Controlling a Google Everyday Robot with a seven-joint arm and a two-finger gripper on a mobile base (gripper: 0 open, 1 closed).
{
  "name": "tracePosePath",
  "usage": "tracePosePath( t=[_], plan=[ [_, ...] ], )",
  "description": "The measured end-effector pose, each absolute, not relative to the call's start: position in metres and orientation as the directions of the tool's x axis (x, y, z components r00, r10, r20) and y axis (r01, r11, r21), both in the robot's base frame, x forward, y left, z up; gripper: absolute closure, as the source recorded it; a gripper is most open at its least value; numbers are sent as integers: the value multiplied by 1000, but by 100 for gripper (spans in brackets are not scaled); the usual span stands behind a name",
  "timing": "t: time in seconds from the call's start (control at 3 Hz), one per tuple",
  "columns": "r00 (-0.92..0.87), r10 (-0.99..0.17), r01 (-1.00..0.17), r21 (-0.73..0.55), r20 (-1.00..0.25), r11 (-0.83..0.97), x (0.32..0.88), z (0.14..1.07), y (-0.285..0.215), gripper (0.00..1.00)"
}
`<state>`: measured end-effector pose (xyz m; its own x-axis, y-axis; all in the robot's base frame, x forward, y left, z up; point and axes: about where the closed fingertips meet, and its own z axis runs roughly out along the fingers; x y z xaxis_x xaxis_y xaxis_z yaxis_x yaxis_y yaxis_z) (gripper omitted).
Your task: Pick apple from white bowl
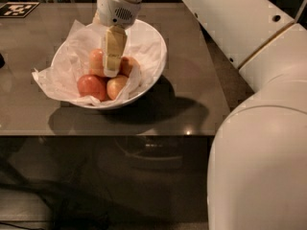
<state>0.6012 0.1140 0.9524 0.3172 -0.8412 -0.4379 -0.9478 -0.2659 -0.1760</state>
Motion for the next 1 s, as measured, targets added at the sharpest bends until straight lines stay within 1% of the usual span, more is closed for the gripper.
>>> tracePosePath(
  t=[0.33,0.67,1.0],
  plan=[
    [285,-857,-956,-193,-428,-222,606,939,104,0],
    [286,-857,-956,-192,-429,-222,607,938,104,0],
    [286,-835,-958,-143,-471,-247,622,903,122,0]
  ],
)
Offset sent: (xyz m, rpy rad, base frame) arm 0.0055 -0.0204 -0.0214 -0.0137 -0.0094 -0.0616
